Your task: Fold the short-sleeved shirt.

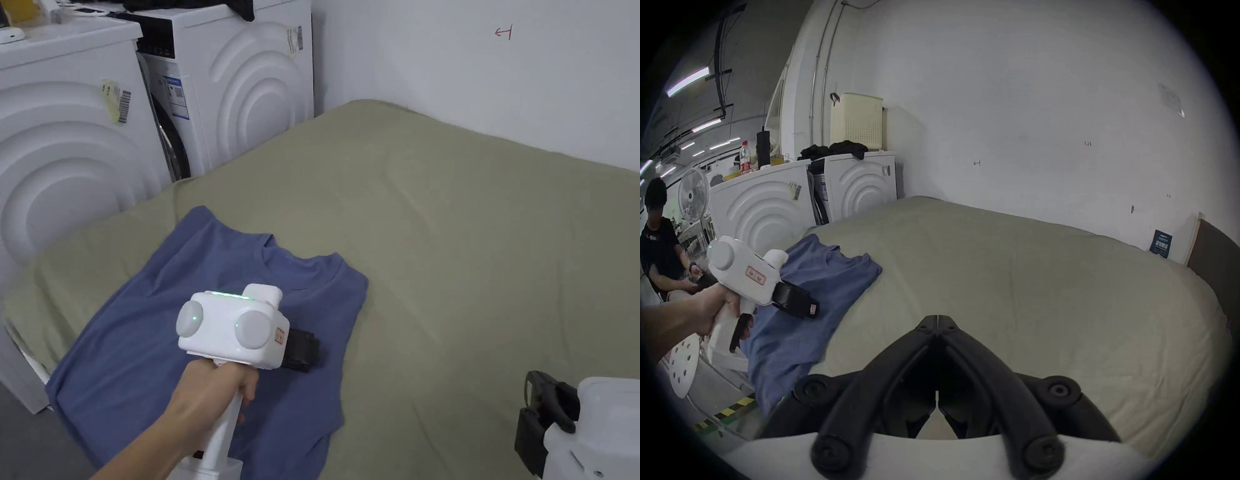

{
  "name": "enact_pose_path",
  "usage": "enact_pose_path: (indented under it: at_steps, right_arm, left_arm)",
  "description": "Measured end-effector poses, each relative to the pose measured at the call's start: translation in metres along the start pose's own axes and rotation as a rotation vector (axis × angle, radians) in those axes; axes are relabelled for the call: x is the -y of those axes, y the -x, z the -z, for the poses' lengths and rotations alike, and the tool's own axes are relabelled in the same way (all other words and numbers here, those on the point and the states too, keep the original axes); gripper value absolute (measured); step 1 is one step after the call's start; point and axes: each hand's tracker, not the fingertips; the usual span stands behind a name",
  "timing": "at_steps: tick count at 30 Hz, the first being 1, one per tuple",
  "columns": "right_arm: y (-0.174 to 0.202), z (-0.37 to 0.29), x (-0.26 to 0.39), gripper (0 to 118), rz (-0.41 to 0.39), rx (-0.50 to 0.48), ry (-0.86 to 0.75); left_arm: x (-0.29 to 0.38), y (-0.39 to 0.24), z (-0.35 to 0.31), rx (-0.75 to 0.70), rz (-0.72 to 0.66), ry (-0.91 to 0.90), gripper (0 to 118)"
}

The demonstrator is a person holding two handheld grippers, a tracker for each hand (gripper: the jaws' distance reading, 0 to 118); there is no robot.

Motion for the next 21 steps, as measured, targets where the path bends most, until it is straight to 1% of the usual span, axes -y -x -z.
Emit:
enact_pose_path:
  at_steps: [3, 4, 5, 6, 7, 8, 9, 10, 12, 14, 15, 17, 21]
  right_arm:
    - [-0.003, -0.006, 0.002, 1, -0.005, 0.002, 0.006]
    - [-0.005, -0.009, 0.002, 1, -0.006, 0.003, 0.007]
    - [-0.007, -0.012, 0.002, 1, -0.007, 0.005, 0.007]
    - [-0.009, -0.015, 0.001, 1, -0.007, 0.007, 0.008]
    - [-0.012, -0.02, 0.001, 1, -0.007, 0.009, 0.007]
    - [-0.015, -0.025, 0.001, 1, -0.006, 0.016, 0.005]
    - [-0.019, -0.031, 0.001, 1, -0.003, 0.023, 0.002]
    - [-0.024, -0.037, 0.001, 1, 0.0, 0.028, 0.0]
    - [-0.034, -0.051, 0.001, 1, 0.003, 0.049, -0.003]
    - [-0.046, -0.066, 0.002, 1, 0.007, 0.078, -0.008]
    - [-0.052, -0.074, 0.003, 1, 0.015, 0.09, -0.014]
    - [-0.066, -0.092, 0.004, 1, 0.035, 0.123, -0.023]
    - [-0.092, -0.129, 0.009, 1, 0.058, 0.199, -0.028]
  left_arm:
    - [0.008, -0.01, -0.007, -0.003, -0.002, 0.025, 102]
    - [0.008, -0.011, -0.011, -0.012, 0.004, 0.017, 86]
    - [0.007, -0.014, -0.02, -0.011, 0.001, 0.017, 63]
    - [0.007, -0.014, -0.027, -0.016, -0.006, 0.005, 16]
    - [0.007, -0.014, -0.034, -0.048, -0.01, -0.014, 4]
    - [0.008, -0.012, -0.04, -0.109, -0.006, -0.041, 4]
    - [0.009, -0.013, -0.05, -0.129, 0.006, -0.053, 4]
    - [0.009, -0.01, -0.056, -0.067, -0.003, -0.031, 4]
    - [0.01, -0.017, -0.074, -0.072, 0.001, -0.048, 4]
    - [-0.002, -0.022, -0.081, -0.093, 0.077, -0.087, 4]
    - [-0.004, -0.028, -0.09, -0.07, 0.072, -0.089, 4]
    - [-0.015, -0.047, -0.104, -0.001, 0.082, -0.114, 4]
    - [-0.033, -0.117, -0.129, 0.063, 0.199, -0.178, 4]
